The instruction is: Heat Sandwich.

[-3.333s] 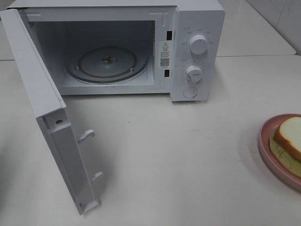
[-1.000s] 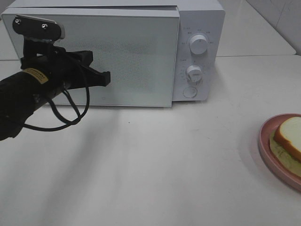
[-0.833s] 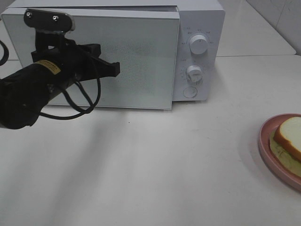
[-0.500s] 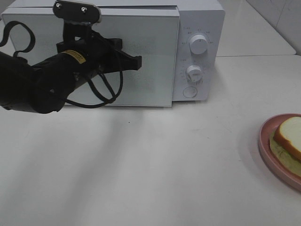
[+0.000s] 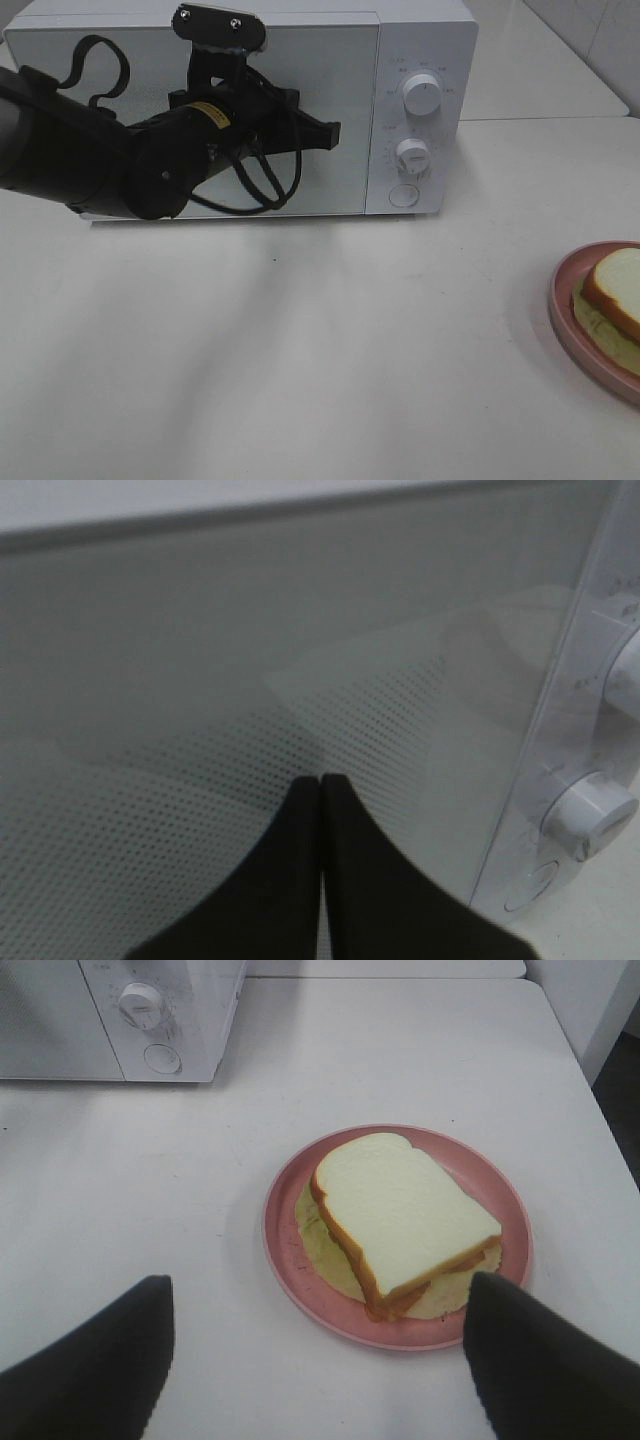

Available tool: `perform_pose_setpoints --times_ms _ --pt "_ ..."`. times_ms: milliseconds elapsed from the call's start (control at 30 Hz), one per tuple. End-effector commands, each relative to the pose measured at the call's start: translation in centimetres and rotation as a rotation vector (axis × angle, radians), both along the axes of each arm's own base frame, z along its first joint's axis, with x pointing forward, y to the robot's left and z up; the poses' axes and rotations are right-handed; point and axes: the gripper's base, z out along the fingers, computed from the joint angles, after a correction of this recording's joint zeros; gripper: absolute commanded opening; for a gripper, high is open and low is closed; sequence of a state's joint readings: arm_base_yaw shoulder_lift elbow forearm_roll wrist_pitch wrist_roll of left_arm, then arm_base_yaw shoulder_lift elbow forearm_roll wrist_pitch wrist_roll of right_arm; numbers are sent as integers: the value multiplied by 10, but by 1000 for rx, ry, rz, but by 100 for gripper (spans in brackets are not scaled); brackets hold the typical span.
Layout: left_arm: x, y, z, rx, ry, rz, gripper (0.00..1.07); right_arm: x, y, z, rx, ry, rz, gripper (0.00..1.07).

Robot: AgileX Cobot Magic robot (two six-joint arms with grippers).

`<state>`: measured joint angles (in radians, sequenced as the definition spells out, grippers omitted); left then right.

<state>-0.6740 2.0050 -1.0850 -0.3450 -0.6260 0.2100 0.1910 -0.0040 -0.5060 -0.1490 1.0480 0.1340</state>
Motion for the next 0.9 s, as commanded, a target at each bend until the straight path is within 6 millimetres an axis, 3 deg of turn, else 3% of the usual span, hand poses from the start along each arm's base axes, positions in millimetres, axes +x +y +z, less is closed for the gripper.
perform_pose_setpoints --times_ms 33,900 --pt "19 5 7 -69 -40 91 0 -3 0 -1 -2 -31 0 76" --pt "3 -17 16 -66 -55 30 0 -3 0 -1 -3 -31 0 76"
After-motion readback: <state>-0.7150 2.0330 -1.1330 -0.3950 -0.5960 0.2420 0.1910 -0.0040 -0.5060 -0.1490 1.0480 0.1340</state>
